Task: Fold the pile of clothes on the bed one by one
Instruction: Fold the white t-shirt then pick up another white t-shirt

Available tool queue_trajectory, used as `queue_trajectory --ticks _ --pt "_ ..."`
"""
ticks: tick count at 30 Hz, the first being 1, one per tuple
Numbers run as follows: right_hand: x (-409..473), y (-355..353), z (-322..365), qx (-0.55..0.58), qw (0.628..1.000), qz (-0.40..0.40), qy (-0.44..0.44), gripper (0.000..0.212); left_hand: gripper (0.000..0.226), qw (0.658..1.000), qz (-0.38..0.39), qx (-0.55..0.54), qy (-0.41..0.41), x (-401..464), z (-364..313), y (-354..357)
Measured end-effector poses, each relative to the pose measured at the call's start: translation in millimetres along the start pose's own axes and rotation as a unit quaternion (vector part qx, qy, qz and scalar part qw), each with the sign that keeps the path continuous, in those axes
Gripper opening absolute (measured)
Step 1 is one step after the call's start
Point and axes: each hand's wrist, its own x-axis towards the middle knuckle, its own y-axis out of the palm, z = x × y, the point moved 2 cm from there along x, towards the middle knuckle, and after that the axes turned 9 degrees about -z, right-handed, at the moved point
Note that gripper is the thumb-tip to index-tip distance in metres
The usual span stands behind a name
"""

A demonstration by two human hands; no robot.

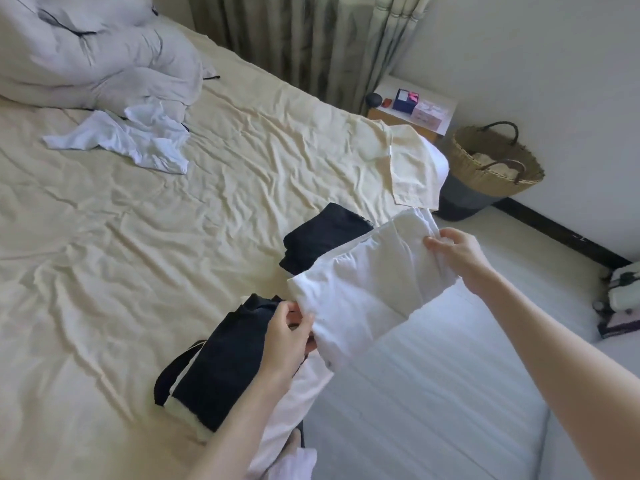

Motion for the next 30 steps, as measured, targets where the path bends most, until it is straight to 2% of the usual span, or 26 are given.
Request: queue_trajectory --ticks 4,9,12,13,17,18,20,22,24,25,26,27,30 --pt "78.1 50.3 18.6 -0.011 0.999 0.017 -0.037 0.017 0.004 0.999 -0.036 -0.010 0.008 59.0 -9.7 20.7" --pt "157.3 111.5 27.2 -0.010 0.998 0.039 -0.052 0.005 0.005 0.995 -0.092 -0.005 0.047 123.0 -7.9 34.3" --pt "199.0 142.1 23.1 0.002 0.998 0.039 -0.047 0.005 0.006 0.993 -0.105 -0.005 0.054 155.9 2.4 41.5" --pt "208.0 151.5 18.0 -0.008 0.998 0.042 -0.048 0.006 0.006 0.993 -0.113 -0.002 0.042 165.4 7.9 43.8" --pt "215.5 181.7 -9.0 -0.085 0.991 0.101 -0.016 0.039 0.012 0.988 -0.142 0.010 -0.058 189.9 28.2 48.5" --pt "209.9 184.1 -11.8 -0.119 0.988 0.099 -0.025 0.043 0.016 0.987 -0.148 0.027 -0.056 190.7 28.8 48.7" --pt "194.5 184.4 -11.7 -0.209 0.969 0.052 -0.123 0.042 0.027 0.980 -0.178 0.089 0.033 186.7 20.2 48.8" --pt "168.5 182.6 -10.7 -0.250 0.940 0.003 -0.233 0.041 0.038 0.940 -0.206 0.186 0.198 177.7 6.0 50.2" --pt "139.2 182.3 -17.9 -0.247 0.919 -0.046 -0.302 0.041 0.048 0.855 -0.184 0.322 0.362 170.1 -2.4 59.2" --pt "125.1 184.0 -25.2 -0.247 0.909 -0.072 -0.327 0.040 0.048 0.811 -0.158 0.380 0.417 168.2 -1.5 65.1" --pt "112.2 187.1 -32.5 -0.252 0.900 -0.088 -0.345 0.041 0.048 0.777 -0.124 0.425 0.447 169.0 2.1 70.9" --pt "101.6 191.2 -39.4 -0.266 0.891 -0.086 -0.358 0.041 0.051 0.762 -0.087 0.464 0.443 171.4 7.2 75.6" --pt "90.7 204.3 -55.4 -0.341 0.873 0.009 -0.348 0.045 0.071 0.745 0.010 0.578 0.333 190.2 27.2 79.1"
